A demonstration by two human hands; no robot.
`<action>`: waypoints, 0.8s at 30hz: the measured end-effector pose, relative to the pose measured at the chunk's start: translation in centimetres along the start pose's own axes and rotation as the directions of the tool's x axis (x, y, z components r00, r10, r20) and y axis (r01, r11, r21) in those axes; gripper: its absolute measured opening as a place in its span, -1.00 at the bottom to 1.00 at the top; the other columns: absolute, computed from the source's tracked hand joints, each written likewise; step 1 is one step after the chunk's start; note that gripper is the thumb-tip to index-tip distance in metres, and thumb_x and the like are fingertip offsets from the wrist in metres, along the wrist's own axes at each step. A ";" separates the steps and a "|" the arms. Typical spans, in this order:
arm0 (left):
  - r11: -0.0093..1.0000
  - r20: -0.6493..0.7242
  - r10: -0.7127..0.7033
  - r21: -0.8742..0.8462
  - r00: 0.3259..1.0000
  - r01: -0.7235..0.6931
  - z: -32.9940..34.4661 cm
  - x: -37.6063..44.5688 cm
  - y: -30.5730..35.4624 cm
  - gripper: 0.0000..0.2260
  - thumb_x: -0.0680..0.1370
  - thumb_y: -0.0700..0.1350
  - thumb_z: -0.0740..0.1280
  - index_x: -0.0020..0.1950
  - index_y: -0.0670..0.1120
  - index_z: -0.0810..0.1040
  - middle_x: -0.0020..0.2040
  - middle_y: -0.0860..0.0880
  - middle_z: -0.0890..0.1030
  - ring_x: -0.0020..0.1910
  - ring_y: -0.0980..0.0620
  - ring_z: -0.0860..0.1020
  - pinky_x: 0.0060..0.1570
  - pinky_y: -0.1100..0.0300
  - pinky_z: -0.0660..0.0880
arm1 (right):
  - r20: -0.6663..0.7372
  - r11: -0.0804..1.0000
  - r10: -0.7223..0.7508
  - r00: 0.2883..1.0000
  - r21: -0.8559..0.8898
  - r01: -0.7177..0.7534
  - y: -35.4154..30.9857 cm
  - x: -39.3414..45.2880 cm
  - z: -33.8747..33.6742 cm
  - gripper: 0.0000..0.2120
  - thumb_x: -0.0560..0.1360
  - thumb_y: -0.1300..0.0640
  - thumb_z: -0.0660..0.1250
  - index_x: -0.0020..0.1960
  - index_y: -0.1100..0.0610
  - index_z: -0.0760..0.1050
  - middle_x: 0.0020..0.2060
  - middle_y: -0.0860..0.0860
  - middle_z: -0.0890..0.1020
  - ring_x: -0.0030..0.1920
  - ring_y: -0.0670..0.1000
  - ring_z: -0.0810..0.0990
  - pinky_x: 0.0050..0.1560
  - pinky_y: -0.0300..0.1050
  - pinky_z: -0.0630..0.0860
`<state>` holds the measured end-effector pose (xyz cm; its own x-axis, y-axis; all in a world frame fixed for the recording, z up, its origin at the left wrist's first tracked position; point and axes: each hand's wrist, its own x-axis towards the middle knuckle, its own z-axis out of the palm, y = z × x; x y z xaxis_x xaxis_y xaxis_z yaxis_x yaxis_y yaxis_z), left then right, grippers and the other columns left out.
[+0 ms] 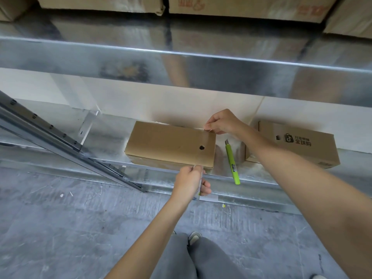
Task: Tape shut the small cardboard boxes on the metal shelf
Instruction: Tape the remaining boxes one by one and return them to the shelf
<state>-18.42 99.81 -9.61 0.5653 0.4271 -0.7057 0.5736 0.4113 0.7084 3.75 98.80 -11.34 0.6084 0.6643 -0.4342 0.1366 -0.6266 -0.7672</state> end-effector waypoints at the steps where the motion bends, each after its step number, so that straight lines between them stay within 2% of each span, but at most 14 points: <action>1: 1.000 0.004 -0.005 0.004 1.000 0.005 0.0 0.1 0.0 -0.83 0.63 -0.16 0.12 -0.06 -0.19 0.45 -0.46 -0.10 0.52 -0.61 0.02 0.49 -0.59 0.35 0.31 | 0.003 1.000 0.001 1.000 -0.001 -0.001 0.1 0.1 0.0 -0.80 0.41 0.20 0.50 -0.03 0.29 0.65 -0.06 0.21 0.69 -0.11 0.05 0.62 0.10 -0.02 0.60; 7: 1.000 0.053 -0.024 0.002 0.998 0.023 -0.3 0.5 0.1 -0.82 0.64 -0.14 0.12 -0.04 -0.20 0.43 -0.48 -0.08 0.53 -0.60 0.02 0.50 -0.56 0.37 0.29 | 0.035 0.997 0.056 0.998 0.042 -0.058 0.4 0.6 0.1 -0.79 0.40 0.24 0.51 -0.01 0.32 0.63 -0.12 0.15 0.65 -0.12 0.03 0.62 0.05 -0.14 0.58; 10: 1.000 0.044 0.005 -0.008 0.999 -0.005 -0.3 0.7 -0.3 -0.83 0.65 -0.08 0.15 0.02 -0.19 0.37 -0.42 -0.11 0.55 -0.58 -0.02 0.54 -0.50 0.27 0.32 | 0.091 0.971 0.132 0.987 0.190 -0.148 0.9 0.5 0.4 -0.87 0.43 0.29 0.47 -0.05 0.29 0.59 -0.18 0.09 0.65 -0.17 -0.03 0.61 0.03 -0.18 0.57; 11: 1.000 0.028 0.022 -0.017 0.999 -0.022 -0.3 0.7 -0.5 -0.84 0.64 -0.07 0.18 0.05 -0.16 0.32 -0.34 -0.14 0.56 -0.58 -0.03 0.55 -0.51 0.25 0.34 | 0.106 0.954 0.160 0.982 0.239 -0.181 1.0 0.4 0.6 -0.93 0.44 0.31 0.45 -0.11 0.25 0.57 -0.23 0.06 0.64 -0.21 -0.06 0.60 -0.02 -0.21 0.57; 14: 0.992 -0.014 0.116 -0.047 0.993 -0.117 -0.2 0.7 -1.1 -0.77 0.63 -0.08 0.24 0.15 0.01 0.19 -0.02 -0.25 0.55 -0.56 -0.08 0.57 -0.55 0.23 0.45 | 0.093 0.896 0.232 0.968 0.367 -0.250 1.0 0.5 1.5 -0.81 0.49 0.39 0.36 -0.25 0.19 0.50 -0.32 0.03 0.56 -0.29 -0.06 0.53 -0.16 -0.26 0.51; 17: 0.985 0.033 0.160 -0.074 0.987 -0.157 -0.2 0.7 -1.1 -0.59 0.60 -0.12 0.24 0.32 0.22 0.17 -0.02 -0.17 0.57 -0.46 -0.17 0.62 -0.49 0.17 0.52 | 0.072 0.811 0.310 0.948 0.499 -0.304 1.2 0.7 2.8 -0.73 0.52 0.44 0.20 -0.27 0.19 0.46 -0.30 0.06 0.49 -0.30 0.00 0.46 -0.26 -0.20 0.41; 19: 0.986 0.057 0.147 -0.081 0.987 -0.142 -0.3 0.7 -1.1 -0.55 0.59 -0.12 0.26 0.36 0.27 0.19 -0.04 -0.14 0.59 -0.39 -0.16 0.65 -0.47 0.17 0.53 | 0.061 0.767 0.363 0.930 0.547 -0.335 1.1 0.7 3.5 -0.73 0.51 0.43 0.15 -0.26 0.18 0.46 -0.30 0.09 0.48 -0.33 0.04 0.45 -0.29 -0.13 0.39; 21: 0.986 0.074 0.152 -0.085 0.986 -0.145 -0.6 0.8 -1.1 -0.53 0.59 -0.12 0.28 0.37 0.26 0.20 -0.02 -0.15 0.60 -0.37 -0.16 0.66 -0.48 0.19 0.52 | 0.001 0.759 0.386 0.923 0.567 -0.319 0.9 0.8 4.5 -0.77 0.49 0.40 0.17 -0.23 0.19 0.52 -0.27 0.13 0.53 -0.31 0.08 0.50 -0.26 -0.12 0.44; 23: 0.986 0.089 0.157 -0.077 0.984 -0.151 -1.1 0.9 -1.2 -0.51 0.59 -0.13 0.29 0.41 0.23 0.20 -0.01 -0.16 0.60 -0.35 -0.19 0.64 -0.48 0.19 0.51 | -0.152 0.842 0.355 0.922 0.480 -0.245 1.2 0.6 5.5 -0.82 0.51 0.33 0.22 -0.10 0.22 0.60 -0.10 0.16 0.62 -0.09 0.11 0.56 -0.04 -0.05 0.50; 24: 0.986 0.101 0.159 -0.069 0.982 -0.153 -1.5 0.9 -1.3 -0.50 0.59 -0.13 0.30 0.43 0.22 0.20 0.01 -0.17 0.60 -0.33 -0.21 0.64 -0.48 0.19 0.49 | -0.237 0.896 0.307 0.921 0.398 -0.196 1.5 0.2 5.9 -0.81 0.53 0.28 0.21 -0.06 0.22 0.61 -0.01 0.15 0.63 0.02 0.11 0.56 0.07 -0.05 0.46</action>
<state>-19.51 100.84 -11.15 0.7064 0.4038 -0.5813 0.4384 0.3953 0.8072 -0.56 100.35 -15.35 0.7883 0.3227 -0.5239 -0.3082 -0.5299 -0.7901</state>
